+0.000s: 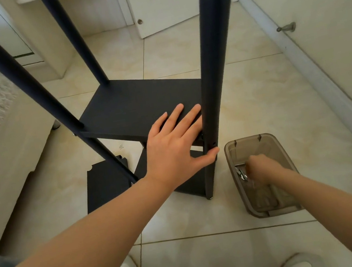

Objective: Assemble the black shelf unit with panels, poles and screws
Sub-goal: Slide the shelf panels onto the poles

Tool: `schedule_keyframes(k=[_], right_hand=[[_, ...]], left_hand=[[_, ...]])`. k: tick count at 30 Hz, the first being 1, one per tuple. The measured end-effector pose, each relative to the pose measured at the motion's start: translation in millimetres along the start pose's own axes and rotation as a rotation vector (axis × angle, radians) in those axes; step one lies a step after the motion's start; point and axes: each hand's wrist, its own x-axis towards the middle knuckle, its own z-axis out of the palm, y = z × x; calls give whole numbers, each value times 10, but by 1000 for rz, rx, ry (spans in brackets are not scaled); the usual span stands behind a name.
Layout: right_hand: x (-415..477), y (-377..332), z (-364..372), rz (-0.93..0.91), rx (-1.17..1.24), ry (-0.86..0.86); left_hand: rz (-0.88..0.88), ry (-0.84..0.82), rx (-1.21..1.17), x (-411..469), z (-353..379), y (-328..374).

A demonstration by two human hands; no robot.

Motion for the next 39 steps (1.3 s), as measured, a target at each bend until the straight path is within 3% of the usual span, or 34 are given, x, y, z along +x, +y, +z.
schedule_keyframes(k=[5,10,16,21,26,31,33,37,39], right_hand=[[-338,-327,-741,-138,-19,77],[-1022,-563,-1326,-251,160,134],[-1774,-588,-1630,-270,674,45],[-1958,-611,-1669,-253,862,88],[-1913,-697,-1647,-250,837,125],[-1791,-691,-1514,-261,685,215],[-1769,-694,-1471,-274,673,221],[-1737,-713,-1452,-297,676,224],[-1734,-721,-1461,-313,691,206]], left_hand=[[-34,-50,-5,3,-36,9],[-68,-103,-28,-10,-92,44],[-143,-154,-48,-16,-167,141],[-179,-195,-119,-10,-259,180],[-229,-139,-247,-102,-340,184],[-278,74,-362,-299,-370,268],[-455,129,-475,-372,-386,341],[-985,177,-873,-351,-359,488],[-1186,128,-1092,-290,-318,506]])
